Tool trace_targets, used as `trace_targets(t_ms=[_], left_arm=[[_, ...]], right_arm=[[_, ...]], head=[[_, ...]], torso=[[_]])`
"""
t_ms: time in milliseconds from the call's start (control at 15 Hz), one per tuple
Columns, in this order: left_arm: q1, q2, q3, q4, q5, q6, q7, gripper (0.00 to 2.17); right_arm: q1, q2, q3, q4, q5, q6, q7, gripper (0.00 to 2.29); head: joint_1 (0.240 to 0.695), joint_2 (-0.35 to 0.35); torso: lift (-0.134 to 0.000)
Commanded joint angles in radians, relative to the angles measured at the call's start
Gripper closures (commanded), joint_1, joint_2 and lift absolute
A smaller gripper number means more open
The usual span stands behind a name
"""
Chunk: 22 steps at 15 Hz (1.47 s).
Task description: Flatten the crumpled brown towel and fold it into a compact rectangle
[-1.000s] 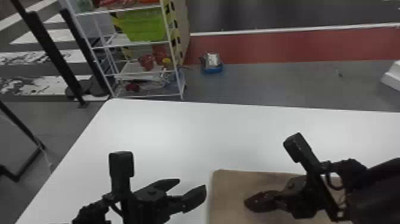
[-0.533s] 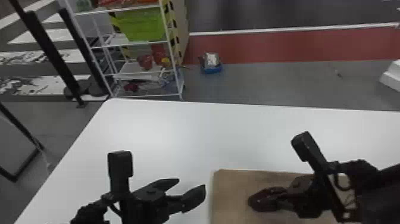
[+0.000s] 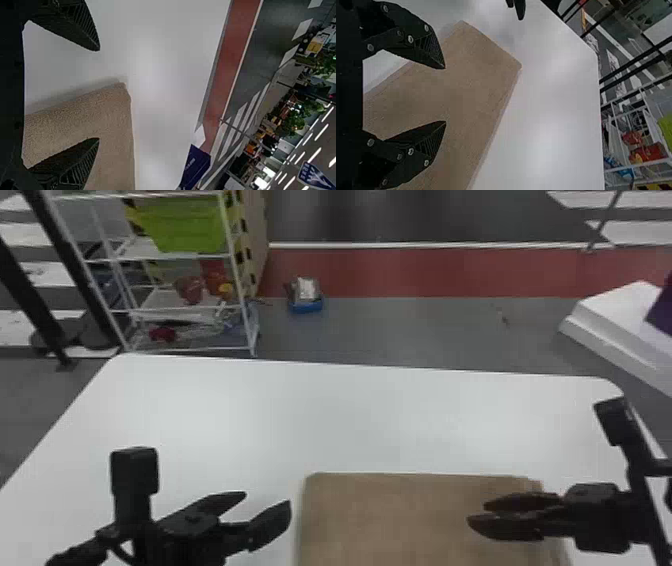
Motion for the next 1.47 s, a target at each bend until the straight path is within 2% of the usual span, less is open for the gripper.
trace_targets(t_ms=[0, 67, 267, 400, 533, 800, 1067, 1400], left_arm=[[-0.011, -0.003, -0.003, 0.006, 0.0, 0.001, 0.0, 0.08], [-0.014, -0.003, -0.008, 0.007, -0.003, 0.001, 0.0, 0.08], [-0.014, -0.003, -0.011, 0.009, -0.006, 0.001, 0.0, 0.08], [-0.017, -0.003, -0.014, 0.018, -0.003, -0.002, 0.0, 0.08], [-0.018, -0.003, -0.022, 0.021, -0.005, -0.002, 0.0, 0.08], [-0.018, -0.003, -0.02, 0.021, -0.006, 0.001, 0.0, 0.08], [-0.017, -0.003, -0.016, 0.024, -0.006, 0.001, -0.002, 0.08], [-0.017, -0.003, -0.011, 0.02, -0.006, 0.001, -0.008, 0.08]], right_arm=[[0.067, -0.053, -0.122, -0.011, -0.061, 0.019, -0.001, 0.47], [0.084, -0.07, -0.157, -0.011, -0.086, 0.037, 0.0, 0.47], [0.127, -0.128, -0.237, -0.015, -0.094, 0.053, -0.005, 0.47], [0.125, -0.133, -0.238, 0.012, -0.08, 0.062, -0.014, 0.53], [0.102, -0.135, -0.188, 0.048, -0.049, 0.059, -0.021, 0.53], [0.038, -0.127, -0.079, 0.112, -0.005, 0.056, -0.04, 0.53], [-0.004, -0.115, -0.003, 0.13, 0.037, 0.056, -0.043, 0.59], [-0.018, -0.113, 0.006, 0.137, 0.047, 0.059, -0.037, 0.59]], head=[[0.695, -0.076], [0.695, -0.111], [0.695, -0.213], [0.695, -0.252], [0.695, -0.289], [0.695, -0.294], [0.695, -0.259], [0.695, -0.234]], torso=[[-0.124], [-0.124], [-0.124], [-0.124], [-0.124], [-0.124], [-0.124], [-0.124]])
